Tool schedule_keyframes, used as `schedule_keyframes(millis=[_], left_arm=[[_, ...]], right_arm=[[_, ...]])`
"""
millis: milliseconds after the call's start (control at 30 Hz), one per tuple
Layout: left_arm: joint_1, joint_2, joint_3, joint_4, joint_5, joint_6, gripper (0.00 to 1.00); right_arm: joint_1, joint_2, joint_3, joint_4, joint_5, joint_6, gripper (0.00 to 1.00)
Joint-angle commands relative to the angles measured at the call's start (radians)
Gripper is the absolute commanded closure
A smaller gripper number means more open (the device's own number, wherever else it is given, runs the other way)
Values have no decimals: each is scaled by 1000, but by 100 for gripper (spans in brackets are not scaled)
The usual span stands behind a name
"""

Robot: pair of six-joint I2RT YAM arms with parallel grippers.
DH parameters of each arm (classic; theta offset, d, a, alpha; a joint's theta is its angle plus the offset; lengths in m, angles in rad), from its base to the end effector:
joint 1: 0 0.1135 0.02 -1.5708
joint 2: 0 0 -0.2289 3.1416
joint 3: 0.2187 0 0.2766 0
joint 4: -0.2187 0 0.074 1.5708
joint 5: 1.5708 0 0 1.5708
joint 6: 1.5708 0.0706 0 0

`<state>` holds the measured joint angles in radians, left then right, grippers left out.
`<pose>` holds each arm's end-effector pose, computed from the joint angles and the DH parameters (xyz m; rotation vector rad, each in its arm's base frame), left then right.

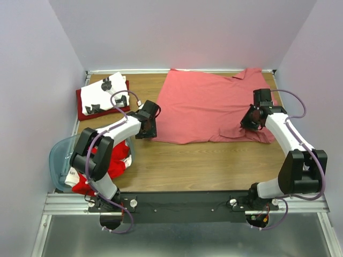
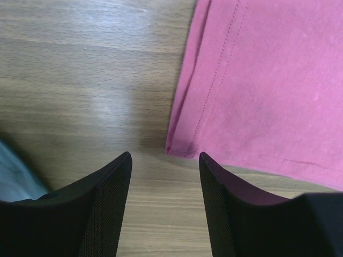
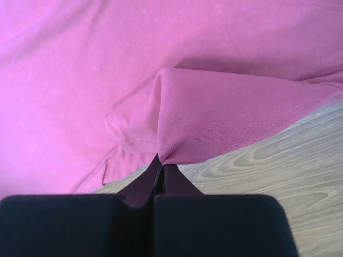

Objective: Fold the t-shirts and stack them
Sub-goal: Fold the tshirt

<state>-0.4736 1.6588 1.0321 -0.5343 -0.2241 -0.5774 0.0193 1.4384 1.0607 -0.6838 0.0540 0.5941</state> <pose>0.3195 -0.1461 0.1008 -0.2014 2.6701 -0.0185 0.3334 0.0026 0.1704 0.7652 2.5233 0.1393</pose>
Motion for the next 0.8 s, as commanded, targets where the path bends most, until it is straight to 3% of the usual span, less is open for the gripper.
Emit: schedule_keyframes(millis=[0,167,233,333,367,467,767], left_arm=[[-10,30,-12,0,-9,-29,39],[-11,44,-23,8,-18,-32,46],[-11,52,-33,17,-3,-27,54],[-11,64,-44,43,23,-18,74],[-11,68,-49,52,31,-15,86],[-10,62,-64,79,57,-12,100],[-5,-50,-55,74,51,-15,100]], right_arm=[[-15,-53,-8,-20,-25,1,99],[-15,-79,-8,-26,-43,3,99],[-15,-88,-4,-37,-48,3,99],[-16,-96,7,-65,-83,-2,99],[-15,-101,18,-75,-89,-7,100],[-15,-113,35,-146,-103,-25,99],[-15,-226,117,-417,-91,-33,99]])
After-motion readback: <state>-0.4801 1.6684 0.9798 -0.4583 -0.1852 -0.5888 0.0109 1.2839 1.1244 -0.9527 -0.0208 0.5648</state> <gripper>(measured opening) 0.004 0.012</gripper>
